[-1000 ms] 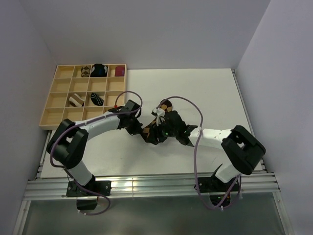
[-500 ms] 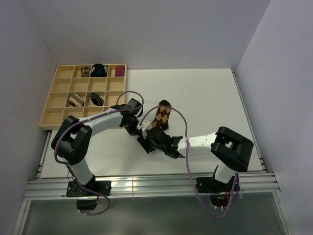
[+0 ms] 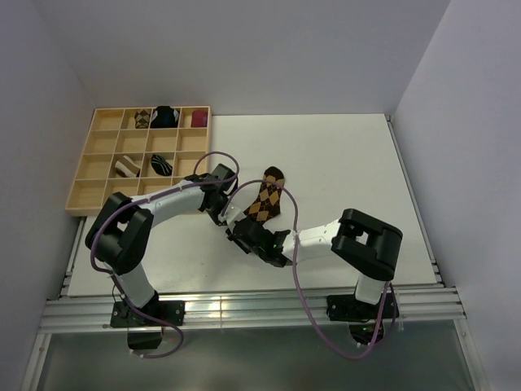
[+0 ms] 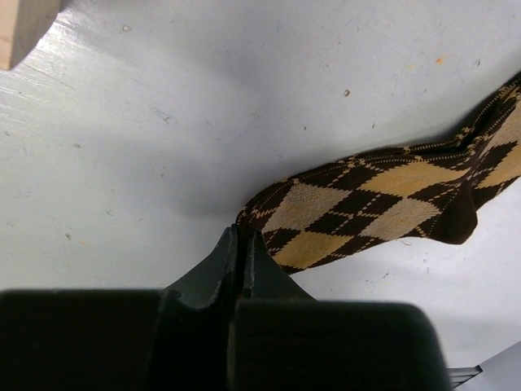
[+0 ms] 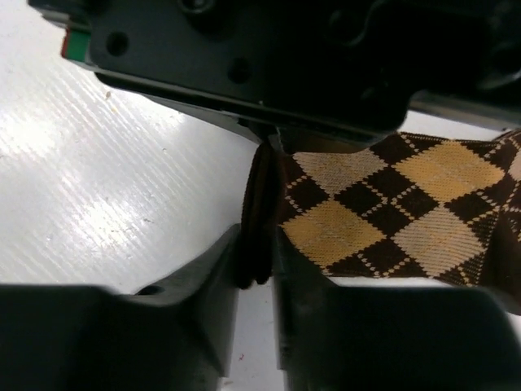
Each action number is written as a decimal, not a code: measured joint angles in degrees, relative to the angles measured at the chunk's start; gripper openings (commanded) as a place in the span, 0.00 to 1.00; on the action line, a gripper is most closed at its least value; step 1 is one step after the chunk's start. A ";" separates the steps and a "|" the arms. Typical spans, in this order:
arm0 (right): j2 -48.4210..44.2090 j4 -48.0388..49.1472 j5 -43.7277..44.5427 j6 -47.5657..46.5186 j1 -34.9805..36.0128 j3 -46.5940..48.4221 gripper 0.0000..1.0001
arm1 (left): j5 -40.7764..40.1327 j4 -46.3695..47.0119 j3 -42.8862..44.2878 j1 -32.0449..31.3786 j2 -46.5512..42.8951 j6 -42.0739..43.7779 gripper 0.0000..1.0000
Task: Roll the socks
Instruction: Roll the sock at the center of the board.
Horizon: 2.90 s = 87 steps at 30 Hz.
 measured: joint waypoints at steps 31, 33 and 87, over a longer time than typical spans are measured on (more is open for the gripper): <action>5.81 1.44 -55.71 22.56 -28.52 1.25 0.00 | -6.95 22.88 -23.23 0.04 -27.80 -2.62 0.54; 7.50 1.75 -59.08 24.83 -29.73 2.14 0.00 | -6.75 24.63 -24.94 -0.02 -27.89 -2.54 0.54; 14.29 0.70 -71.60 34.67 -35.23 5.18 0.17 | -2.16 33.27 -17.99 -3.48 -4.20 -1.62 0.25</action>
